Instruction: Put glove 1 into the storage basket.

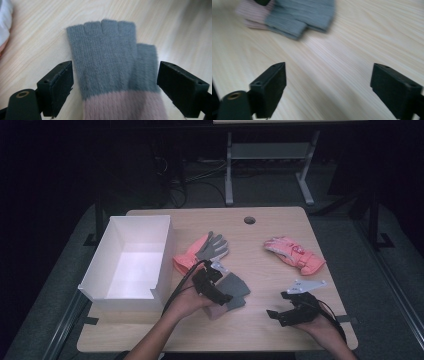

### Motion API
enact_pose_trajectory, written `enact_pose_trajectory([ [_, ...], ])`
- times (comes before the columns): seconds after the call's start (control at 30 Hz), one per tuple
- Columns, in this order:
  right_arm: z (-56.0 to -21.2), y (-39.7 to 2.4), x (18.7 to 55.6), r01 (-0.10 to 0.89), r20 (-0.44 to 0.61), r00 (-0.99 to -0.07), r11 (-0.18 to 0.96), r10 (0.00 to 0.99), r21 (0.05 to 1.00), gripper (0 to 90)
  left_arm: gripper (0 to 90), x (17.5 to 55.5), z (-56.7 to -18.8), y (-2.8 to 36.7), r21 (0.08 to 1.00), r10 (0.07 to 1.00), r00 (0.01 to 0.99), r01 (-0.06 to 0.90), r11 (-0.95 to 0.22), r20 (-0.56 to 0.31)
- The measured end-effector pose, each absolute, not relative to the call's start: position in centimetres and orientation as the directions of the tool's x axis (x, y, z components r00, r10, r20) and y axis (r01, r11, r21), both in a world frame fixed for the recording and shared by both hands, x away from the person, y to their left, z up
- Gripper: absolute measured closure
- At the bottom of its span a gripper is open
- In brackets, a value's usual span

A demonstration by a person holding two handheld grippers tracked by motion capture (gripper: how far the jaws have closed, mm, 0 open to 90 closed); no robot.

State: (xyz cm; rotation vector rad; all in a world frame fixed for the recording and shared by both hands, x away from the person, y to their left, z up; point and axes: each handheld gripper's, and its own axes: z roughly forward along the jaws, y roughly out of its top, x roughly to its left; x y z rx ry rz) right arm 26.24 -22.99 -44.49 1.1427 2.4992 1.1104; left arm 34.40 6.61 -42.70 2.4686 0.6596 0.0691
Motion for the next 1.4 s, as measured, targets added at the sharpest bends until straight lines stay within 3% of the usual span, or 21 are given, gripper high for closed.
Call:
enact_pose_trajectory([
  [0.17, -44.6, -24.7, 26.1, 0.591, 0.137, -0.655, 0.391, 0.743, 0.706, 9.1, 13.0, 34.8, -43.9, 5.6, 0.510, 0.478, 0.873, 0.455, -0.730, -0.095],
  [0.67, -44.6, -24.6, 26.2, 0.589, 0.131, -0.652, 0.390, 0.747, 0.708, 9.0, 15.0, 34.6, -45.0, 5.3, 0.478, 0.493, 0.865, 0.471, -0.741, -0.088],
  [0.87, -44.6, -24.6, 26.4, 0.590, 0.127, -0.645, 0.384, 0.753, 0.710, 9.0, 35.7, 34.4, -44.7, 5.3, 0.471, 0.476, 0.873, 0.467, -0.748, -0.108],
  [0.9, -44.6, -24.6, 26.4, 0.589, 0.125, -0.645, 0.387, 0.754, 0.709, 9.0, 35.7, 34.4, -44.6, 5.3, 0.468, 0.474, 0.873, 0.470, -0.748, -0.117],
  [0.97, -44.6, -24.7, 26.4, 0.589, 0.122, -0.647, 0.392, 0.753, 0.707, 9.0, 44.0, 34.5, -44.5, 5.3, 0.461, 0.467, 0.873, 0.476, -0.749, -0.143],
  [1.0, -44.6, -24.7, 26.4, 0.593, 0.128, -0.644, 0.386, 0.755, 0.707, 9.0, 52.5, 34.6, -44.5, 5.3, 0.454, 0.459, 0.869, 0.489, -0.745, -0.183],
  [1.1, -44.6, -24.8, 26.4, 0.593, 0.128, -0.640, 0.381, 0.757, 0.710, 9.0, 60.2, 34.8, -44.6, 5.4, 0.450, 0.456, 0.865, 0.500, -0.740, -0.211],
  [1.4, -44.6, -24.8, 26.5, 0.593, 0.127, -0.638, 0.380, 0.760, 0.710, 9.0, 66.5, 34.9, -44.0, 5.6, 0.440, 0.452, 0.852, 0.523, -0.730, -0.264],
])
